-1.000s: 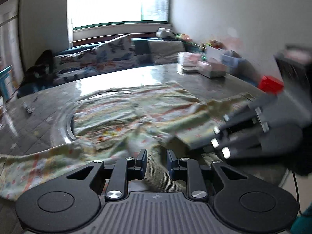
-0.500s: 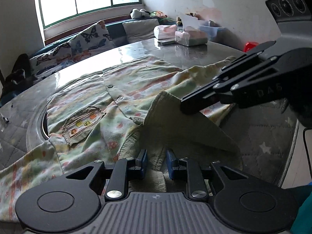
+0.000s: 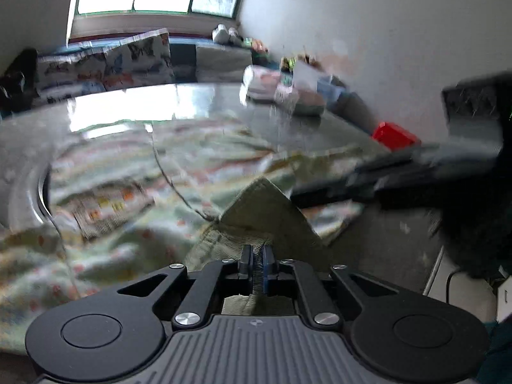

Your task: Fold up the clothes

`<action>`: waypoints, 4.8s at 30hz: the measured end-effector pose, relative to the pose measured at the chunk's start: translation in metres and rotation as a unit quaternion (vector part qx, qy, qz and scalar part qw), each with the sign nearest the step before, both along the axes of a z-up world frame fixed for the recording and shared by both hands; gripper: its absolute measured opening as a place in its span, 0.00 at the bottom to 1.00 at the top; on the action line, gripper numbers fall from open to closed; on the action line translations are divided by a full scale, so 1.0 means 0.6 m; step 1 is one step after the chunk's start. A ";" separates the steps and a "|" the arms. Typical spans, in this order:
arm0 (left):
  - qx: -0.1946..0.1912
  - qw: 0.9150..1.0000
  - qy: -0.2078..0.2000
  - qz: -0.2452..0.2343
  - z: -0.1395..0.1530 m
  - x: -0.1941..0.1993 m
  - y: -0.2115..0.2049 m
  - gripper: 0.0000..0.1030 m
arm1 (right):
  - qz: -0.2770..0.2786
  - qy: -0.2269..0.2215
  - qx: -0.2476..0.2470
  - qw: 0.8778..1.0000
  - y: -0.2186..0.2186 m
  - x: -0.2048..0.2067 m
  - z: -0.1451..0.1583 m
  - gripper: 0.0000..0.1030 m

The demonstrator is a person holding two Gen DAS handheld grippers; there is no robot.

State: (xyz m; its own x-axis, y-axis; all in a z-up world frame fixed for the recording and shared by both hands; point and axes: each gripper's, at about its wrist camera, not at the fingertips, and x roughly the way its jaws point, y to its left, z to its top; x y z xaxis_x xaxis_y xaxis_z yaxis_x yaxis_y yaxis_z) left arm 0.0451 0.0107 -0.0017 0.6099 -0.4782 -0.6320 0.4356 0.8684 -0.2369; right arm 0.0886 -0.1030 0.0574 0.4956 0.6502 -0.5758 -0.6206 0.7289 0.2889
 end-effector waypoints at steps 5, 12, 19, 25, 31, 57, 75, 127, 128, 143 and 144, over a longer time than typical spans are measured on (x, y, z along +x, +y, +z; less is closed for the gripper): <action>-0.011 1.000 0.019 -0.002 -0.021 0.011 0.004 0.06 | 0.016 0.004 -0.003 1.000 0.015 -0.002 -0.001 0.01; 0.002 1.000 0.010 -0.013 -0.018 -0.011 0.007 0.09 | 0.031 0.006 -0.012 0.999 0.040 -0.001 -0.006 0.07; 0.011 1.000 -0.006 -0.005 -0.002 -0.033 0.022 0.10 | -0.001 0.004 -0.017 1.000 0.031 0.011 -0.007 0.08; 0.025 1.000 -0.007 -0.001 -0.010 -0.015 0.013 0.10 | 0.049 -0.021 -0.033 0.998 0.047 -0.027 -0.004 0.33; 0.041 0.999 -0.016 -0.011 -0.018 -0.008 -0.005 0.10 | 0.042 -0.012 -0.059 0.997 0.071 -0.009 -0.028 0.10; 0.029 0.995 -0.058 0.078 0.041 -0.057 0.097 0.13 | 0.065 -0.003 -0.068 0.996 0.083 0.007 -0.040 0.10; 0.004 0.999 -0.008 0.039 -0.020 0.022 0.022 0.13 | 0.070 -0.027 -0.103 0.992 0.063 -0.030 -0.052 0.29; 0.055 0.997 -0.040 0.040 0.025 0.025 -0.030 0.51 | -0.363 -0.051 -0.042 0.929 -0.340 0.028 -0.053 0.07; 0.054 0.997 -0.040 0.043 0.024 0.025 -0.028 0.52 | -0.353 -0.057 -0.036 0.933 -0.331 0.025 -0.042 0.07; 0.020 0.995 -0.048 0.084 0.021 0.001 0.028 0.53 | -0.131 -0.129 0.017 0.983 -0.075 0.048 0.120 0.06; 0.016 0.995 -0.049 0.088 0.020 -0.001 0.034 0.53 | -0.116 -0.130 0.017 0.985 -0.054 0.050 0.125 0.06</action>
State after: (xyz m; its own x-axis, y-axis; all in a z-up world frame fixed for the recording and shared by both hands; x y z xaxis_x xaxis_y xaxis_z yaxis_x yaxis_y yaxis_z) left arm 0.0445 0.0309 0.0103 0.7416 -0.3392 -0.5787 0.2961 0.9397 -0.1713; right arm 0.1186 -0.1355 0.1323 0.7610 0.5187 -0.3896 -0.4950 0.8525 0.1681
